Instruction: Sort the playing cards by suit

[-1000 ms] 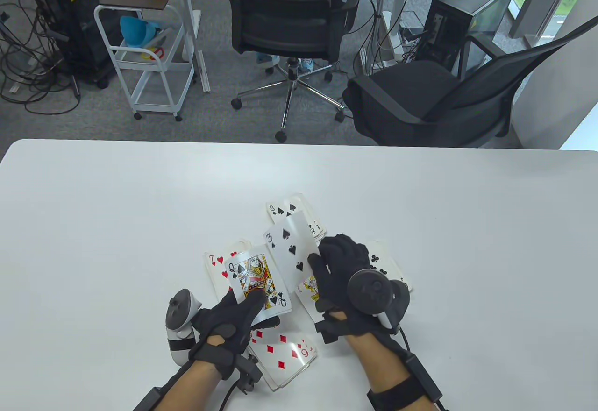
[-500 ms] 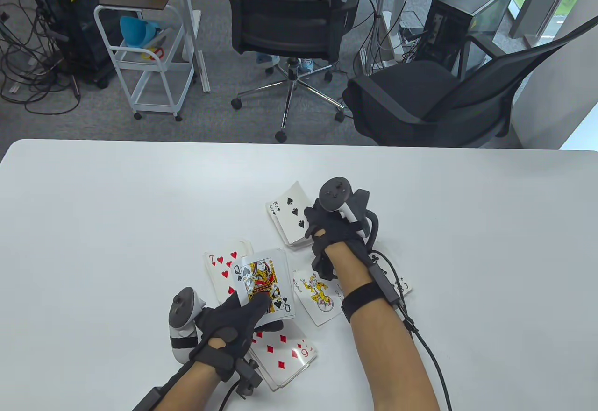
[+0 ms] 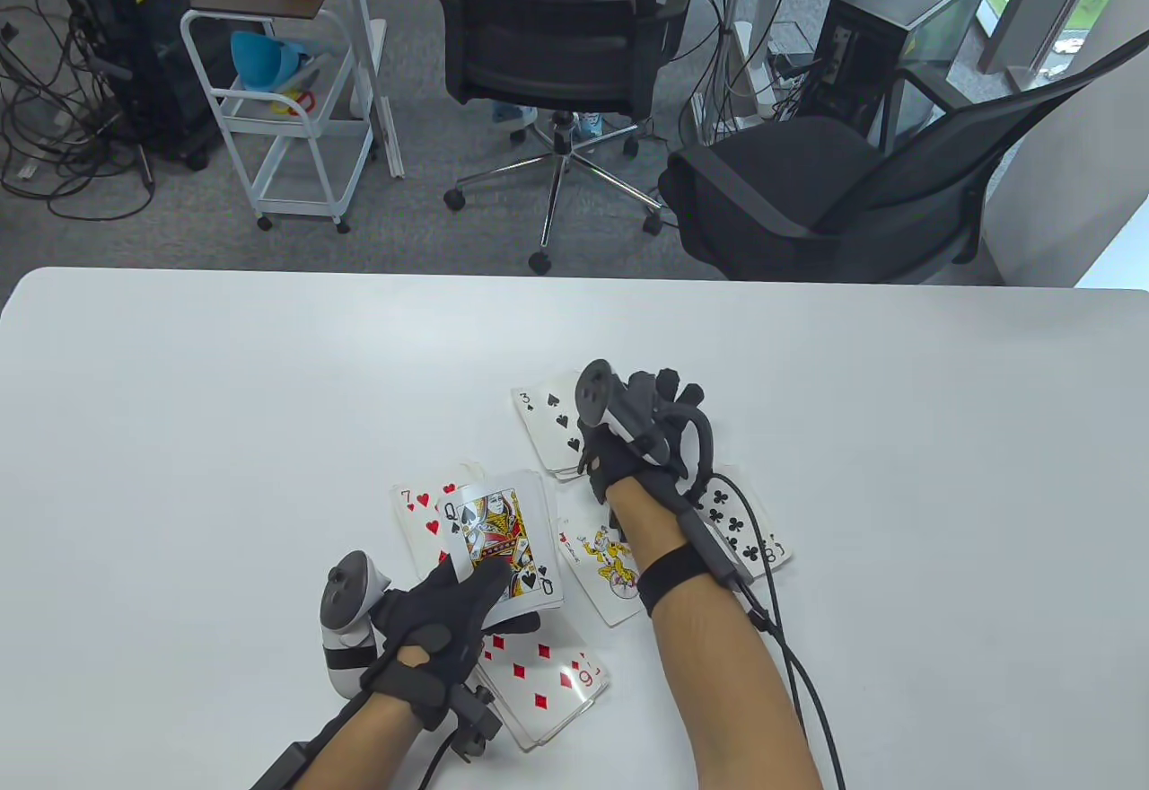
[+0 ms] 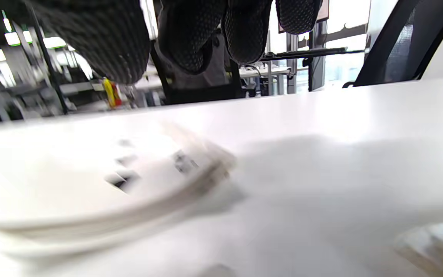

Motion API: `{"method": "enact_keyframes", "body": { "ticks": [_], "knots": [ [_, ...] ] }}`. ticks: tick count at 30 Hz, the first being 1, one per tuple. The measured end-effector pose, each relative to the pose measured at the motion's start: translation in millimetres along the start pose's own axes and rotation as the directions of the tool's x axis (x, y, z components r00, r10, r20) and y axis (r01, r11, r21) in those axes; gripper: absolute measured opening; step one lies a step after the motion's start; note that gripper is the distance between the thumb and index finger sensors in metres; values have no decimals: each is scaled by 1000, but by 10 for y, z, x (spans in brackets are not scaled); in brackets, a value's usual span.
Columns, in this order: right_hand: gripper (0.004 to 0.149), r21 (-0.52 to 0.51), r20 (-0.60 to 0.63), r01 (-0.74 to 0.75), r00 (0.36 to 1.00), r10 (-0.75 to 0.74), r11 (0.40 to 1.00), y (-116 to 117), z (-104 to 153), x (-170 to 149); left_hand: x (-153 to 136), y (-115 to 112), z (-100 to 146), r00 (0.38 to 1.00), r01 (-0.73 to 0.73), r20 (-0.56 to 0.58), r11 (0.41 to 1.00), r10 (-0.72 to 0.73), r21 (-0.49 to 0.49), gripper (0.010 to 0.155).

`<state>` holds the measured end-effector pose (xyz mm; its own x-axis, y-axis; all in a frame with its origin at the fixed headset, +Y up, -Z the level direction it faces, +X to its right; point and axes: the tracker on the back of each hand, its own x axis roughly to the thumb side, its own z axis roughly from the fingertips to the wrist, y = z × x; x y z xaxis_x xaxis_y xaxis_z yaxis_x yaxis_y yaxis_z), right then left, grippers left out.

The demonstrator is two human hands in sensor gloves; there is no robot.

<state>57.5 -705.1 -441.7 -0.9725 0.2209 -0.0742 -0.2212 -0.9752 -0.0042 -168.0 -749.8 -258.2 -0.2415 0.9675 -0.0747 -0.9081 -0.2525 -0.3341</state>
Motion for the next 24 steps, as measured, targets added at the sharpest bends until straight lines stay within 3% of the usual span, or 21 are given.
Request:
{"method": "enact_keyframes", "body": {
  "ticks": [2,6,10,14,18,24],
  "knots": [
    [45,-18,53,182,982,-180,983,-186,215,-114,-3,-11,4,1000,3,1,1000,-3,-2,51],
    [45,-33,202,508,847,-492,861,-438,765,-344,-15,3,-4,1000,13,0,1000,-13,5,51],
    [46,-13,307,658,719,-623,753,-447,1257,-431,-93,19,-28,999,17,-37,1000,-16,10,51],
    [47,-14,388,628,721,-575,778,-328,1559,-363,-134,25,-24,999,20,-50,1000,-19,23,51],
    [52,-68,466,522,770,-435,850,-266,1727,-251,-97,34,1,999,20,-31,999,-19,30,51],
    [61,-71,506,463,780,-368,883,-187,1883,-113,-48,24,42,1000,13,-5,999,-13,34,50]
  ]
}}
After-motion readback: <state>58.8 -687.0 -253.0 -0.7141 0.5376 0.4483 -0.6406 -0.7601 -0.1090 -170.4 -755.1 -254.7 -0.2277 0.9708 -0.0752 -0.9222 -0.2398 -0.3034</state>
